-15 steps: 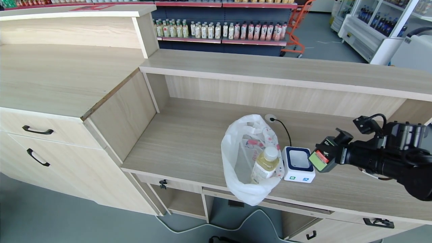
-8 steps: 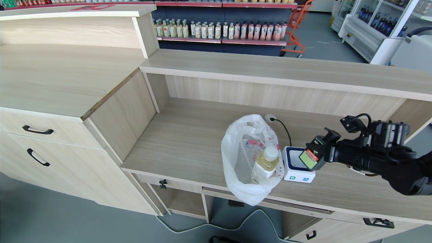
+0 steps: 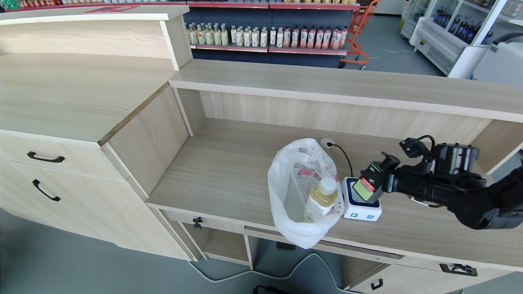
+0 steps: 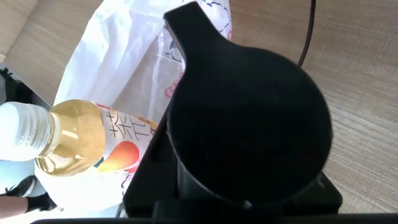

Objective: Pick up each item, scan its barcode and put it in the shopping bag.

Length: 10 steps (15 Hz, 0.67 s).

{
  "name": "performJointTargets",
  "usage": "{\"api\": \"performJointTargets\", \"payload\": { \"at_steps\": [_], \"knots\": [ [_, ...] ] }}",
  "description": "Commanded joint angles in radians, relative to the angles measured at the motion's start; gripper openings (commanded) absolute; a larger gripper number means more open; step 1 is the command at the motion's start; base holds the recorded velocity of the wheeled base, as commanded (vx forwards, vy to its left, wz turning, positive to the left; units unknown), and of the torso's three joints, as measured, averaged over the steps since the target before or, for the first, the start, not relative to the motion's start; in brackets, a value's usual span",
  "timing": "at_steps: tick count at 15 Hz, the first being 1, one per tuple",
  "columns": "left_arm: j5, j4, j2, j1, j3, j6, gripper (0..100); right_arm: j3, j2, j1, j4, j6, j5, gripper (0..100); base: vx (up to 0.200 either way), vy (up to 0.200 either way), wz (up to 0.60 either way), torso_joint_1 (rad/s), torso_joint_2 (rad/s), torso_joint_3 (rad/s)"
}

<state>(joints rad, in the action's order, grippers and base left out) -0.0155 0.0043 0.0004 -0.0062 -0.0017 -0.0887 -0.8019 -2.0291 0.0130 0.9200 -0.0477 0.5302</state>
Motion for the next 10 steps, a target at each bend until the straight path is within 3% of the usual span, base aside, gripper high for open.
{"api": "performJointTargets", "payload": {
  "at_steps": [1,10],
  "knots": [
    [0.0,0.0,0.0,0.0,-0.001,0.0,100,-0.008,-0.017,-0.01,0.0,0.0,0.001,0,0.0,0.0,0.0,0.0,0.0,0.0],
    [0.0,0.0,0.0,0.0,0.0,0.0,100,-0.069,-0.072,-0.038,-0.003,0.009,-0.004,0,0.0,0.0,0.0,0.0,0.0,0.0]
  ]
}}
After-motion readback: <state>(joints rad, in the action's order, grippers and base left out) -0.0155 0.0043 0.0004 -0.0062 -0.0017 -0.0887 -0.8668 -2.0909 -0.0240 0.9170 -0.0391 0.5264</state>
